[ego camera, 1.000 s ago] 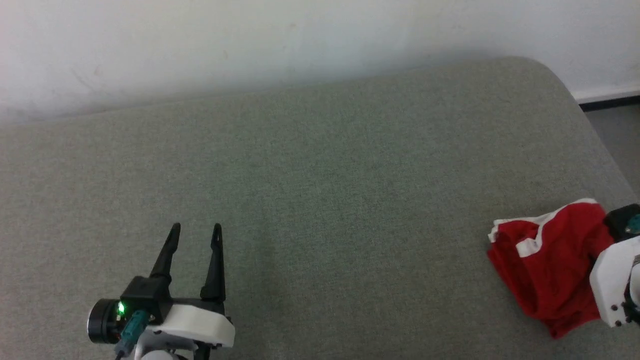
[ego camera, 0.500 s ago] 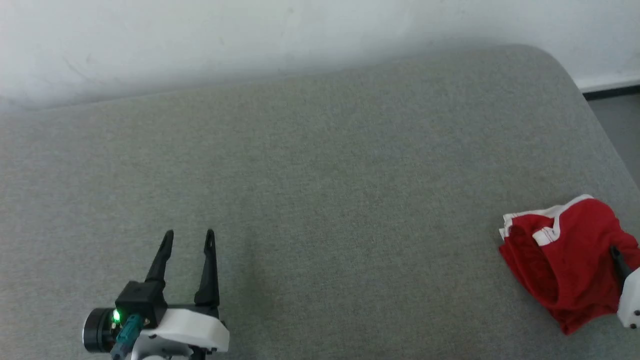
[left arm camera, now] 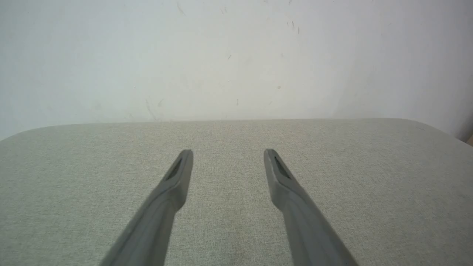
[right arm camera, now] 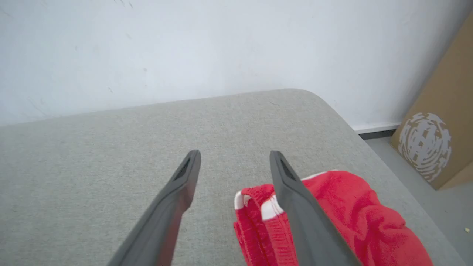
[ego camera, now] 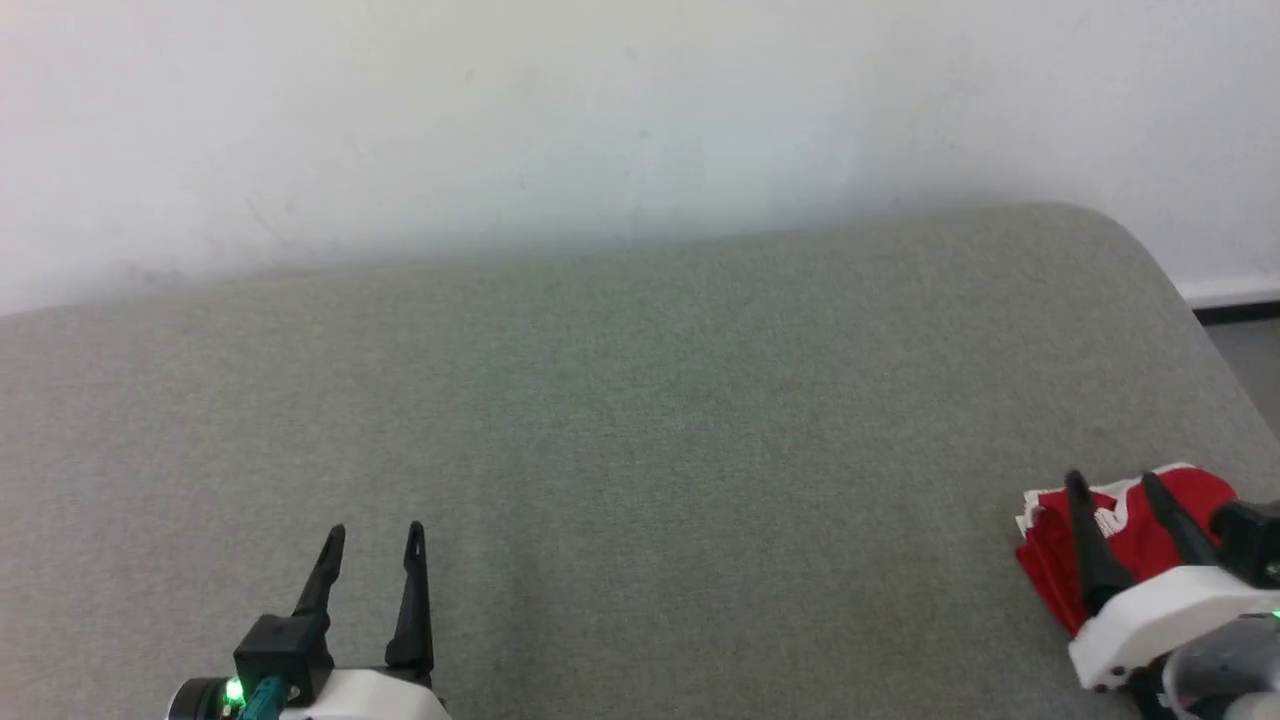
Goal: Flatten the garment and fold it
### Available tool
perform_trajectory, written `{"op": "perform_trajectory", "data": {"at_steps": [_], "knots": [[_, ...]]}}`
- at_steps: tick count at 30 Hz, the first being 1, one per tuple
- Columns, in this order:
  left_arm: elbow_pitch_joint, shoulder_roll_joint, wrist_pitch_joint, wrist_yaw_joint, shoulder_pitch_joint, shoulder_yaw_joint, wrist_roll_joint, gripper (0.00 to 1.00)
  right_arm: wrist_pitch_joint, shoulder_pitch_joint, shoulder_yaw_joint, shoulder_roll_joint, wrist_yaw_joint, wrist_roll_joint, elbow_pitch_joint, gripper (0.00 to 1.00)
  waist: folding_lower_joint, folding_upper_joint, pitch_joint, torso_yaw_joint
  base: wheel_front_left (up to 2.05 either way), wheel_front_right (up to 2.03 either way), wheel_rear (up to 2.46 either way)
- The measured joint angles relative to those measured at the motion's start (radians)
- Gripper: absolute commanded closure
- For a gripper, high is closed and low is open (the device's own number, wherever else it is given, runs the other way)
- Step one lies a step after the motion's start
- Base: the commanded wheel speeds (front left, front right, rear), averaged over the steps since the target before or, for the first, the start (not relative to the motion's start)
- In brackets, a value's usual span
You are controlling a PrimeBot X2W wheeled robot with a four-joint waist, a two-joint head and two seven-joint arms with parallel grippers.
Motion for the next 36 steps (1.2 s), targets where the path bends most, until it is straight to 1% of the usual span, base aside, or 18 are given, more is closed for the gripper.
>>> {"op": "perform_trajectory", "data": {"at_steps": [3, 8, 15, 20, 23, 33, 34, 36], "knots": [[0.005, 0.011, 0.000, 0.000, 0.010, 0.006, -0.005, 0.00, -0.024, 0.000, 0.050, 0.018, 0.000, 0.002, -0.042, 0.00, 0.0001, 0.0000, -0.019, 0.019, 0.00, 0.00, 0.00], [0.010, 0.044, 0.002, 0.000, 0.010, 0.023, -0.006, 0.00, -0.066, 0.009, 0.130, 0.040, 0.000, -0.003, -0.074, 0.00, 0.0001, 0.0000, -0.045, 0.042, 0.00, 0.00, 0.00], [-0.007, 0.081, 0.027, 0.008, 0.042, 0.038, -0.007, 0.00, -0.084, 0.114, 0.205, 0.047, 0.000, -0.010, -0.108, 0.00, 0.0002, 0.0000, -0.076, 0.051, 0.00, 0.00, 0.00], [-0.020, 0.092, 0.046, 0.010, 0.058, 0.034, -0.003, 0.00, -0.087, 0.161, 0.212, 0.047, 0.000, 0.008, -0.107, 0.00, 0.0001, 0.0000, -0.088, 0.058, 0.00, 0.00, 0.00], [-0.024, 0.092, 0.055, 0.017, 0.068, 0.024, -0.003, 0.00, -0.094, 0.162, 0.211, 0.047, 0.000, 0.009, -0.106, 0.00, 0.0001, 0.0000, -0.089, 0.061, 0.00, 0.00, 0.00], [-0.037, 0.092, 0.064, 0.021, 0.094, -0.005, 0.004, 0.00, -0.103, 0.159, 0.190, 0.047, 0.000, -0.005, -0.108, 0.00, 0.0003, 0.0000, -0.087, 0.070, 0.00, 0.00, 0.00], [-0.036, 0.091, 0.064, 0.020, 0.094, -0.005, 0.004, 1.00, -0.102, 0.160, 0.190, 0.047, 0.000, -0.005, -0.107, 1.00, 0.0002, 0.0000, -0.087, 0.070, 0.00, 0.00, 0.00], [-0.036, 0.092, 0.064, 0.020, 0.094, -0.005, 0.004, 1.00, -0.102, 0.160, 0.189, 0.046, 0.000, -0.005, -0.107, 1.00, 0.0003, 0.0000, -0.087, 0.070, 0.00, 0.00, 0.00]]}}
